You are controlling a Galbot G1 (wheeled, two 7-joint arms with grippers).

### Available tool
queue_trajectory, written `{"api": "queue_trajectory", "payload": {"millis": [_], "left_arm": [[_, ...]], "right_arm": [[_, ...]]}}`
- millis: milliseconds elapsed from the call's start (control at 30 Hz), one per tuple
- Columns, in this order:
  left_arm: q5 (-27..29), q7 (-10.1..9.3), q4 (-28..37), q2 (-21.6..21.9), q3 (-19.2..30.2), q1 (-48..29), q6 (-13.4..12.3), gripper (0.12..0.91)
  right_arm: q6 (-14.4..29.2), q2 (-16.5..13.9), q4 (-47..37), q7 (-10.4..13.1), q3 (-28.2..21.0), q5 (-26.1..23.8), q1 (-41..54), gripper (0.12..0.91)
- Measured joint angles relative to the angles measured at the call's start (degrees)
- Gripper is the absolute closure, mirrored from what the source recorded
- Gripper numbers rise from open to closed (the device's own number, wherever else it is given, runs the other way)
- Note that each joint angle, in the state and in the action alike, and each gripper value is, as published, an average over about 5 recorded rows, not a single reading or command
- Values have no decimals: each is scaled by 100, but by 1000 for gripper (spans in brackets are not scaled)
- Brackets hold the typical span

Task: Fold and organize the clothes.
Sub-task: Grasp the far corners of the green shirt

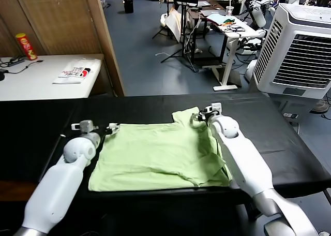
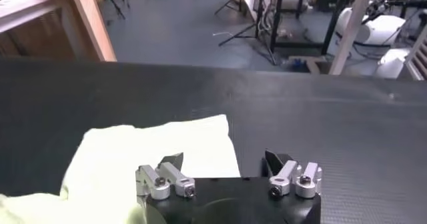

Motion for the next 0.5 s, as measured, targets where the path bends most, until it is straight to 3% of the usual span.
{"api": "queue_trajectory", "payload": {"millis": [67, 133, 400, 500], "left_arm": [[5, 13, 13, -1, -1, 7, -14, 291], [12, 18, 29, -2, -4, 18, -25, 383], [24, 82, 35, -4, -9, 45, -23, 822], [24, 110, 34, -2, -9, 41, -22, 897]], "right_arm": [[-32, 24, -52, -17, 17, 26, 18, 258], [-87, 39, -76, -12, 43, 84, 24, 321], [-47, 48, -92, 5, 115, 174, 2, 758], [89, 48, -93, -20, 121, 163, -25, 869]]}}
